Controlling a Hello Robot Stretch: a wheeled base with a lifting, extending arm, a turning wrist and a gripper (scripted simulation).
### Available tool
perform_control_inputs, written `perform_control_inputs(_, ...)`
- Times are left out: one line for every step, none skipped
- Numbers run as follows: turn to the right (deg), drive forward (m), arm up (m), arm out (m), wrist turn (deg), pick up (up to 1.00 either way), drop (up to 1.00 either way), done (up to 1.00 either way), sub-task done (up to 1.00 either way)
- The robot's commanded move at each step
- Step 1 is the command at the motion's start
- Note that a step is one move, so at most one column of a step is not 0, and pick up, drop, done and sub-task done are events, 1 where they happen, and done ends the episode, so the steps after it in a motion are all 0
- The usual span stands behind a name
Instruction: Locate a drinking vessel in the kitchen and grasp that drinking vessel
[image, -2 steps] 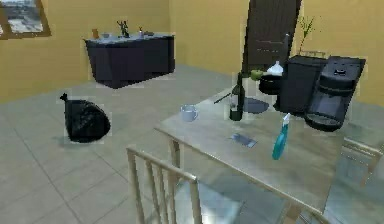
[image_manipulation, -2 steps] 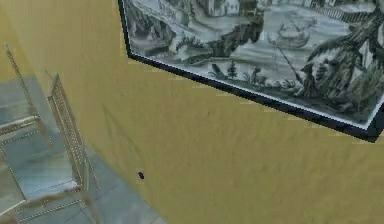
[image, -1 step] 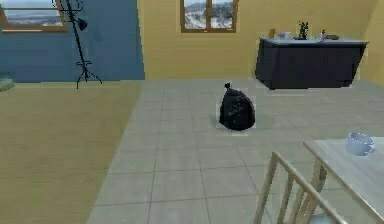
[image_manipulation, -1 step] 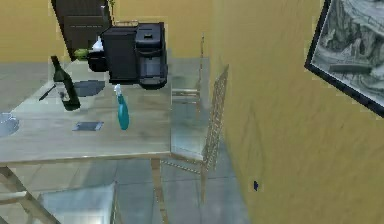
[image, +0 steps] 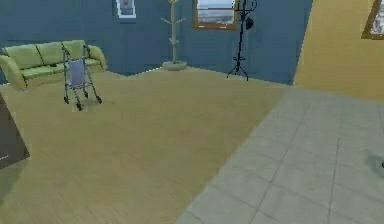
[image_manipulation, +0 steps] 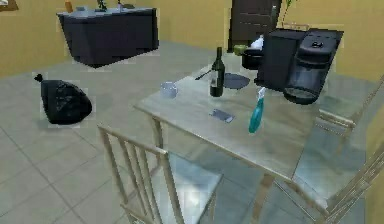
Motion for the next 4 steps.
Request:
perform_control_inputs(45.0, 0.00, 0.00, 0.00, 0.0, 0.00, 0.00, 0.00, 0.00)
perform_control_inputs(45.0, 0.00, 0.00, 0.00, 0.0, 0.00, 0.00, 0.00, 0.00)
perform_control_inputs(33.0, 0.00, 0.00, 0.00, 0.0, 0.00, 0.00, 0.00, 0.00)
perform_control_inputs(0.0, 0.45, 0.00, 0.00, 0.0, 0.00, 0.00, 0.00, 0.00)
